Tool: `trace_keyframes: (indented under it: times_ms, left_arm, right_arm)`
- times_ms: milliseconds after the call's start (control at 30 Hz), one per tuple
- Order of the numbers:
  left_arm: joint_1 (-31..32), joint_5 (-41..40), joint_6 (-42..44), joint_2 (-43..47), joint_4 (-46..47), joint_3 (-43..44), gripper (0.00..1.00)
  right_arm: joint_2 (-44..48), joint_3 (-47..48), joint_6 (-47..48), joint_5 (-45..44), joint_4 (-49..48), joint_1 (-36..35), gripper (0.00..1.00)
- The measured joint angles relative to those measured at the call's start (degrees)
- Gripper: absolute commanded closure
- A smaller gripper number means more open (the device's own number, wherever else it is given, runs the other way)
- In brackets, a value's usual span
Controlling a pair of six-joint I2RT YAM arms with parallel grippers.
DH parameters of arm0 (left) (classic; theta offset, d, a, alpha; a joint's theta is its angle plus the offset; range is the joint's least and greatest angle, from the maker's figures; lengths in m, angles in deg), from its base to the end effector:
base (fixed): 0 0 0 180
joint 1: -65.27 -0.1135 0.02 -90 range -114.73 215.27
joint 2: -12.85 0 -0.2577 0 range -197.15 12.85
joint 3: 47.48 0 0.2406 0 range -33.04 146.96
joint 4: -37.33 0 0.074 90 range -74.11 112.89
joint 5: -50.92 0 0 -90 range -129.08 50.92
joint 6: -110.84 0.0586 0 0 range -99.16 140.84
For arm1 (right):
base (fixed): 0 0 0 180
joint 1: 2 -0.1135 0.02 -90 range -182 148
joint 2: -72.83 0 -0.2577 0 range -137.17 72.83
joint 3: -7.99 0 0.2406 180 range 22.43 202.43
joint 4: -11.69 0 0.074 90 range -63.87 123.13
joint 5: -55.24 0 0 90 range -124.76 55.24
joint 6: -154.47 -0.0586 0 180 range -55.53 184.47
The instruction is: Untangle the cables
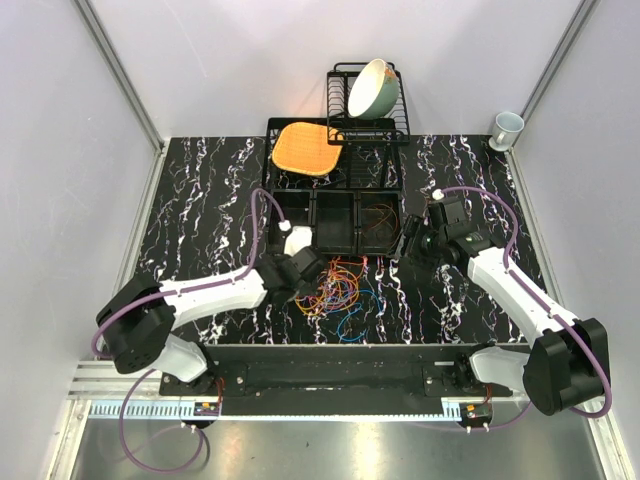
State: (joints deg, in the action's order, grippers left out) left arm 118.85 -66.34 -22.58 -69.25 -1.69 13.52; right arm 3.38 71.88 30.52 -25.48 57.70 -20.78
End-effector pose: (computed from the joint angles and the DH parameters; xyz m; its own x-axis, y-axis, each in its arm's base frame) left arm 0.1830 -0.2028 0.1728 -0.7725 0.0178 -0.6348 0.0673 0.9963 -0.0540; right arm 0.2345 0.0897 0.2282 -0.8457 0.2946 -0.4450 0.0719 0.8892 0.4519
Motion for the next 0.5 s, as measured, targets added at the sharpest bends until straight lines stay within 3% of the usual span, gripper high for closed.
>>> trace_keyframes:
  times_ms: [500]
  left_arm:
    - [8.66,1.79,0.11,-4.74,2.05,3.58,0.44]
  right_arm:
    - [-0.02,-0.11,0.00,1.53,-2.12,-0.02,0.32]
